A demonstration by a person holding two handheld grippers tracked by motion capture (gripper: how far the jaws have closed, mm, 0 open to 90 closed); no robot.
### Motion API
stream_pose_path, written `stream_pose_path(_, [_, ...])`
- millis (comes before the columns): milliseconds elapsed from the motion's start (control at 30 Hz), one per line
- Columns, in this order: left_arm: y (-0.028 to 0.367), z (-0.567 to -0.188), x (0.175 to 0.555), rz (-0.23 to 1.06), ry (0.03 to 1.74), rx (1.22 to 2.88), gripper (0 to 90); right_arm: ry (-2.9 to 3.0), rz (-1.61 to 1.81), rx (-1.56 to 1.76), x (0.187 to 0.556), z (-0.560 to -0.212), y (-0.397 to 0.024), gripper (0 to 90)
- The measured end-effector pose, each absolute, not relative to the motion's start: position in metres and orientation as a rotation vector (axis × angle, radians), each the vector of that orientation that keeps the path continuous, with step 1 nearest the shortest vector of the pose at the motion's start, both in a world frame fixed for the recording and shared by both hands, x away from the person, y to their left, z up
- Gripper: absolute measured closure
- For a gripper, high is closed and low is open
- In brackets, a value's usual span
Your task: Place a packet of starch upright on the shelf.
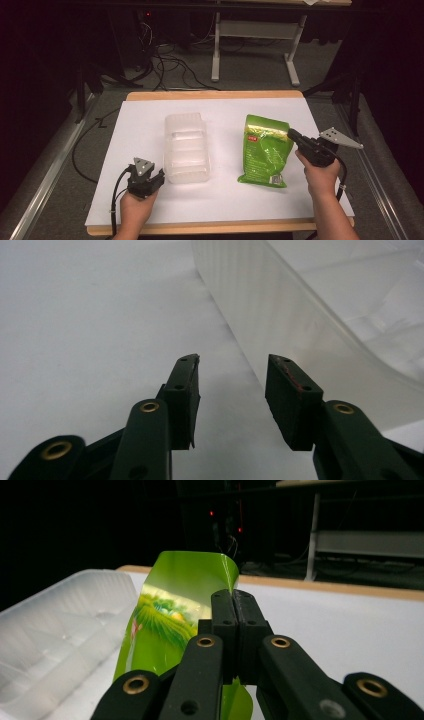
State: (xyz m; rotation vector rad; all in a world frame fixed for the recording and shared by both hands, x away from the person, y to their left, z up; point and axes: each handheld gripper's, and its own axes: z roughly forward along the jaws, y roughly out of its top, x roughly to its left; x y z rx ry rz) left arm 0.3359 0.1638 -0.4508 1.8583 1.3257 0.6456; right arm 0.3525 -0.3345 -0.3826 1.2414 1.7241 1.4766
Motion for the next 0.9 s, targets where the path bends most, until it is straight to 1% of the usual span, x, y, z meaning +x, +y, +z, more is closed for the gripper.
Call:
stream_pose_path(67, [0.167,-0.448,0.335,0.659,1.314,1.852,55.7,1.705,1.492,1.211,0.35,-0.376,-0.333,90.0])
stream_pose_path(167, [0.172,-0.446,0.336,0.643,1.322,1.826,55.3,1.638,1.499,1.167,0.344,-0.362,-0.331,90.0])
stream_pose_path(300, [0.175,-0.445,0.337,0.645,1.324,1.808,55.2,1.566,1.515,1.143,0.34,-0.353,-0.332,90.0])
stream_pose_path(500, [0.181,-0.442,0.338,0.627,1.322,1.772,55.2,1.592,1.459,1.126,0.336,-0.359,-0.327,90.0])
stream_pose_path(733, [0.183,-0.442,0.338,0.595,1.292,1.781,53.6,1.624,1.439,1.112,0.324,-0.368,-0.325,89.1])
stream_pose_path(833, [0.182,-0.442,0.338,0.59,1.281,1.79,53.3,1.626,1.436,1.111,0.322,-0.369,-0.324,87.2])
stream_pose_path(900, [0.182,-0.442,0.338,0.587,1.275,1.798,52.7,1.64,1.429,1.115,0.321,-0.373,-0.323,83.7])
